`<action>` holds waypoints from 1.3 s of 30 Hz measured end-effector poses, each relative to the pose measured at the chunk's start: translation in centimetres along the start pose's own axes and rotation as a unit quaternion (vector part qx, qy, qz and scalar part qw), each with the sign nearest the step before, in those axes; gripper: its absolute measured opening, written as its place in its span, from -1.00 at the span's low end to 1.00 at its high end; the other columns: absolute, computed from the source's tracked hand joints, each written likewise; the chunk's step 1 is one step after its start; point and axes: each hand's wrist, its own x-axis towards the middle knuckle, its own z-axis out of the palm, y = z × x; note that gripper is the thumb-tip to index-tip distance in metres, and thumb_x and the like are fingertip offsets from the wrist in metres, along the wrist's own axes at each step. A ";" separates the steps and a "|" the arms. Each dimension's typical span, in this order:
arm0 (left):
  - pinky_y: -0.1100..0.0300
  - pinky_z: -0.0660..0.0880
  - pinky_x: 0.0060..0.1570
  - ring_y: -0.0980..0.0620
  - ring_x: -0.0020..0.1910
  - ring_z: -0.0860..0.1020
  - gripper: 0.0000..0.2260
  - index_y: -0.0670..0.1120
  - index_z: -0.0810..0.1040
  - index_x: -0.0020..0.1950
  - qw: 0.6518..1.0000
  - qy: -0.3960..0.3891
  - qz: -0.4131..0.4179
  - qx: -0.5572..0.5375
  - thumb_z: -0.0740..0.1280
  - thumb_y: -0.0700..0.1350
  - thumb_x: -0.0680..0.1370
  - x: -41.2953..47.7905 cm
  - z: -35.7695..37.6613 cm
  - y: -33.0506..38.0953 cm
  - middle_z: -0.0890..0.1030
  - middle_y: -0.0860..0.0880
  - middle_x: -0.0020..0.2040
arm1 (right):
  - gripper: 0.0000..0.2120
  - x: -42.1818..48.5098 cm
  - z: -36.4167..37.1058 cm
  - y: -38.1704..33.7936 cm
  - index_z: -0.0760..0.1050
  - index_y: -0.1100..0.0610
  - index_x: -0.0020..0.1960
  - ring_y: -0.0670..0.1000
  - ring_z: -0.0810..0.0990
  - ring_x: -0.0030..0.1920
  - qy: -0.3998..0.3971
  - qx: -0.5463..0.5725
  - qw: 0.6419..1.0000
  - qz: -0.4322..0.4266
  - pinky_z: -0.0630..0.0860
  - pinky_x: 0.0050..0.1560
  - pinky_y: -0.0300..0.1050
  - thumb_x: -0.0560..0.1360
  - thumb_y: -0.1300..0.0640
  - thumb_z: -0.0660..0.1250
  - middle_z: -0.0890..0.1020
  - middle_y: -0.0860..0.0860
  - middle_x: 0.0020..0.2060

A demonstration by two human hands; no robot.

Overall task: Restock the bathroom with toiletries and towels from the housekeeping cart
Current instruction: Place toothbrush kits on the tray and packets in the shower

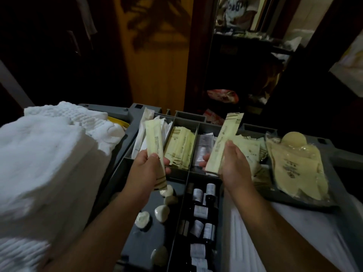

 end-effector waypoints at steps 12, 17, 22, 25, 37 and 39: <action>0.17 0.50 -0.39 0.06 -0.30 0.61 -0.82 -0.11 0.53 0.17 0.999 0.046 0.007 0.003 0.19 -0.09 0.67 -4.4 1.4 -1.4 0.66 -0.01 -0.23 | -0.74 -1.4 -3.2 1.7 0.53 0.17 -0.18 -0.01 0.54 -0.36 -0.051 0.072 0.993 0.074 0.53 -0.29 -0.11 0.60 0.02 0.32 0.59 0.01 -0.39; 0.27 0.35 -0.56 0.13 -0.51 0.43 -0.86 -0.13 0.49 0.01 0.996 0.043 0.051 0.065 0.33 -0.07 0.62 -6.9 0.4 -1.9 0.48 -0.02 -0.37 | -0.86 -2.3 -2.4 3.7 0.58 0.07 -0.04 0.04 0.62 -0.11 -0.104 0.050 0.990 0.081 0.56 0.04 0.05 0.59 0.27 0.32 0.66 0.03 -0.20; 0.22 0.30 -0.54 0.05 -0.50 0.35 -0.85 -0.13 0.49 -0.04 0.994 0.075 0.050 0.064 0.17 -0.14 0.66 -8.2 -0.9 -2.1 0.45 0.01 -0.46 | -0.54 -3.2 -2.0 3.8 0.40 -0.03 0.33 0.10 0.71 0.00 -0.186 0.079 0.976 0.081 0.65 0.01 0.05 0.55 0.38 0.33 0.72 0.15 -0.06; 0.21 0.50 -0.43 0.01 -0.40 0.53 -0.74 -0.02 0.54 0.15 0.997 0.048 0.046 0.033 0.06 -0.09 0.72 -9.9 -2.3 -2.1 0.61 -0.04 -0.25 | -0.75 -4.6 -1.4 3.1 0.56 0.10 0.20 0.08 0.72 -0.05 -0.197 0.073 0.975 0.073 0.64 -0.09 -0.01 0.59 0.33 0.29 0.74 0.10 -0.08; -0.01 0.63 -0.06 -0.05 0.00 0.70 -0.81 -0.01 0.65 0.14 0.991 0.065 0.110 0.030 0.36 -0.20 0.57 -19.1 -12.4 -5.2 0.72 -0.05 0.00 | -0.74 -14.7 1.7 3.7 0.46 0.07 0.25 0.20 0.71 0.01 -0.273 0.011 0.959 0.070 0.64 -0.10 0.19 0.61 0.31 0.26 0.71 0.17 -0.02; -0.02 0.64 0.00 -0.02 0.02 0.69 -0.79 -0.05 0.63 0.16 0.991 0.067 0.117 0.010 0.37 -0.22 0.55 -21.6 -13.9 -5.6 0.72 -0.04 0.01 | -0.71 -17.3 2.4 3.6 0.48 0.00 0.21 0.15 0.71 -0.01 -0.305 0.003 0.951 0.054 0.64 -0.10 0.19 0.56 0.28 0.30 0.72 0.10 -0.07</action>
